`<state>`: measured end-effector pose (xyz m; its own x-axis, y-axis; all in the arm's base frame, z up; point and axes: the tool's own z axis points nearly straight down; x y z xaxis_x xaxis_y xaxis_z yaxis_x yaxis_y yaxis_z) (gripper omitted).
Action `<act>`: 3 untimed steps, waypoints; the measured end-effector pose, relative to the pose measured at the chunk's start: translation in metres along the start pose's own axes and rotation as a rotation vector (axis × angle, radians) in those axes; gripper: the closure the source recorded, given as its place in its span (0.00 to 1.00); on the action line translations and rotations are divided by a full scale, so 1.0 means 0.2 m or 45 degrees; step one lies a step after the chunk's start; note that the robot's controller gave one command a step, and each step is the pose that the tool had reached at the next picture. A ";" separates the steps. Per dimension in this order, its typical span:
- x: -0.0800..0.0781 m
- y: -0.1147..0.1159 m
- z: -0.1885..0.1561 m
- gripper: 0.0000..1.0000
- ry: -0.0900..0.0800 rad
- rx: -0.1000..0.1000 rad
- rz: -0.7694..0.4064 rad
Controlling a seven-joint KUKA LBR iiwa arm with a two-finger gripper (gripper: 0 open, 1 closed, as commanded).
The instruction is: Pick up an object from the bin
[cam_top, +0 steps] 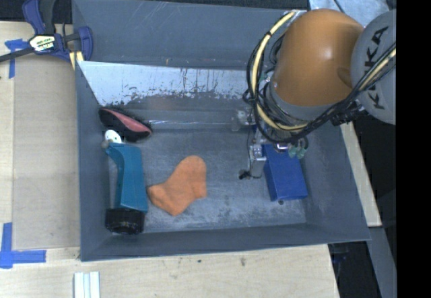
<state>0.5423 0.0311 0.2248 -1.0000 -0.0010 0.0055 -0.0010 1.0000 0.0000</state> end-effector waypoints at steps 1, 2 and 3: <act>-0.01 0.00 -0.02 0.00 -0.011 -0.001 0.001; -0.02 0.14 0.17 0.00 -0.022 0.001 -0.052; -0.06 0.22 0.39 0.00 -0.011 -0.002 -0.028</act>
Offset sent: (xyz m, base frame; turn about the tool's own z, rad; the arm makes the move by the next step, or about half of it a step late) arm 0.0016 0.0529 -0.0709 -0.0792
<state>0.5533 0.0746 0.1462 -0.9997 -0.0232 -0.0028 -0.0232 0.9997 0.0020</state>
